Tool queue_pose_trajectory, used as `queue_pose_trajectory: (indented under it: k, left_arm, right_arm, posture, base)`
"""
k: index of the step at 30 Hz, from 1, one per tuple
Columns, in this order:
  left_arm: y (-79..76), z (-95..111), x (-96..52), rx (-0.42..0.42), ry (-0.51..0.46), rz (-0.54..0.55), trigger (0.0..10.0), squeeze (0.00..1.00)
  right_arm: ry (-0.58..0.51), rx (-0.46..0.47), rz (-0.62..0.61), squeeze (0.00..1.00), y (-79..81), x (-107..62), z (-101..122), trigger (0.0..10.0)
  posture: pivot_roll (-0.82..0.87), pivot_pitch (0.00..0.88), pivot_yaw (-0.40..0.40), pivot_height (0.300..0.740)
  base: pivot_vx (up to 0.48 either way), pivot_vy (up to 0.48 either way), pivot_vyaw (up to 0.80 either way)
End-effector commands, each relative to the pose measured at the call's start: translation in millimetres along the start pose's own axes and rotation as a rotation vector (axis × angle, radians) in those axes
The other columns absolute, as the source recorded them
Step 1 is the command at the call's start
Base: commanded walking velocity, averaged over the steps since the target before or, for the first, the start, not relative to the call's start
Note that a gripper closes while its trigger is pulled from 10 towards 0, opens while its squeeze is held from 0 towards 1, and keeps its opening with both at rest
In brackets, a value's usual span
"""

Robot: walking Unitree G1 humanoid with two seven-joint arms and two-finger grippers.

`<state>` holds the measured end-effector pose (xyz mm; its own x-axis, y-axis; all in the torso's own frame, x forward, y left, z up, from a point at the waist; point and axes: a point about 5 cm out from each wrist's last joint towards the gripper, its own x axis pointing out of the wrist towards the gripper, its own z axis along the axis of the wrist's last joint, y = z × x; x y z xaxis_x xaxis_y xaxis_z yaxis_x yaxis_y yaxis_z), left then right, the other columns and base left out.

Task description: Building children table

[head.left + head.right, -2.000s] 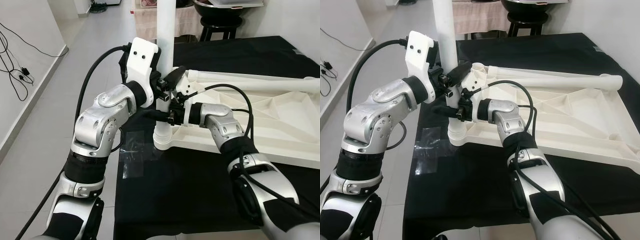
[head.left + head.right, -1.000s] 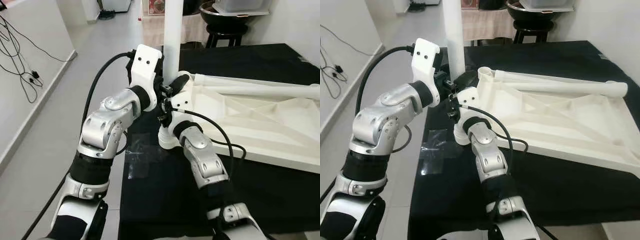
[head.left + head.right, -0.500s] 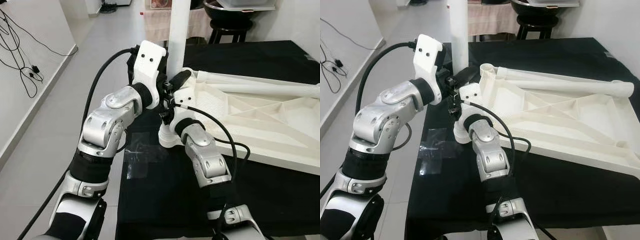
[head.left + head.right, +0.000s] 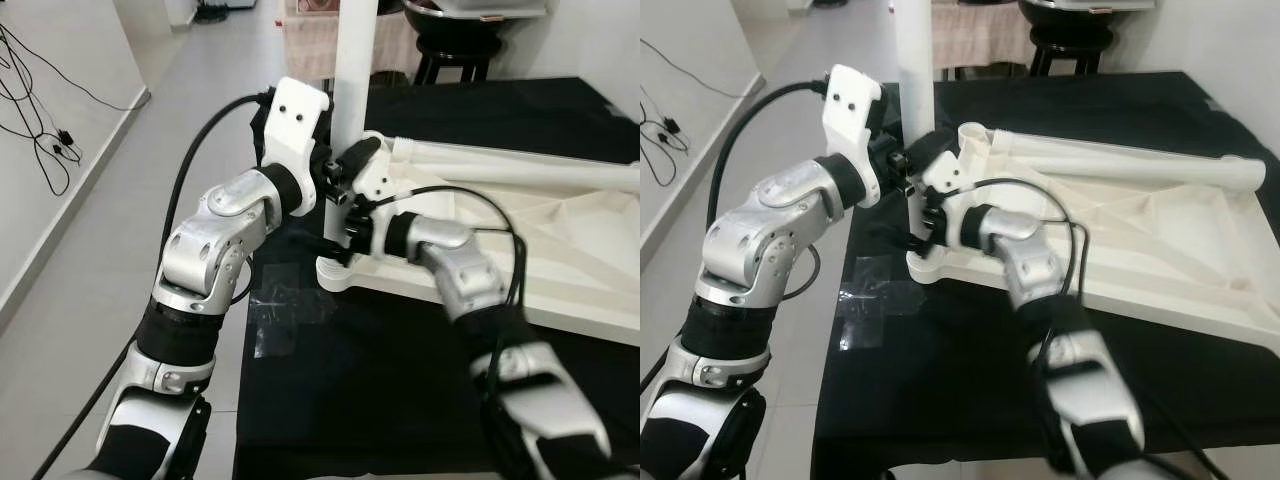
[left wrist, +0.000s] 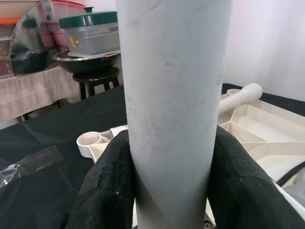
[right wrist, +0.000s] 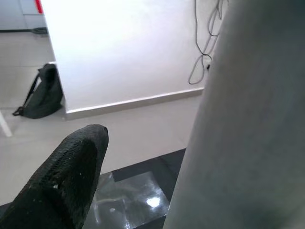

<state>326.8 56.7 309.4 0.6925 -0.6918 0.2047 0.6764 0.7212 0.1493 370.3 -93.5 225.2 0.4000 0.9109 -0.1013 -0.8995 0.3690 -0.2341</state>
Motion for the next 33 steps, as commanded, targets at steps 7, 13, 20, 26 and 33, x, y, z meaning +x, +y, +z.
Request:
queue_pose_trajectory:
  k: [7, 13, 20, 26, 33]
  left_arm:
    - [-5.1, -17.5, -0.2, 0.007, 0.093, -0.015, 0.0, 0.00]
    - [-6.2, -17.7, -1.2, 0.020, 0.098, -0.017, 0.0, 0.00]
    - [-6.8, -18.3, -1.5, 0.044, 0.095, -0.019, 0.0, 1.00]
    - [-5.1, -19.1, -0.6, 0.037, 0.100, 0.007, 10.0, 1.00]
    - [1.3, -19.2, -4.3, -0.009, 0.106, 0.038, 10.0, 0.00]
  right_arm:
    - [-0.001, -0.026, 0.102, 0.00, -1.1, 17.6, 13.6, 7.6]
    - [0.009, -0.009, 0.164, 0.00, 0.3, 20.8, 8.0, 0.0]
    - [-0.001, 0.003, 0.182, 0.00, -1.2, 20.5, 4.8, 0.0]
    - [-0.020, 0.009, 0.146, 0.00, -2.2, 16.3, 0.3, 0.0]
    - [-0.102, 0.052, -0.004, 0.00, 6.3, -0.1, -12.2, 0.0]
  posture:
    - [0.08, 0.098, 0.017, 0.740]
    - [0.08, 0.106, 0.015, 0.740]
    - [0.08, 0.109, 0.019, 0.740]
    - [0.06, 0.113, 0.021, 0.740]
    - [0.04, 0.130, 0.029, 0.740]
  base:
    - [0.000, 0.000, 0.00]
    - [0.000, 0.000, 0.00]
    - [0.000, 0.000, 0.00]
    - [0.000, 0.000, 0.00]
    - [0.000, 0.000, 0.00]
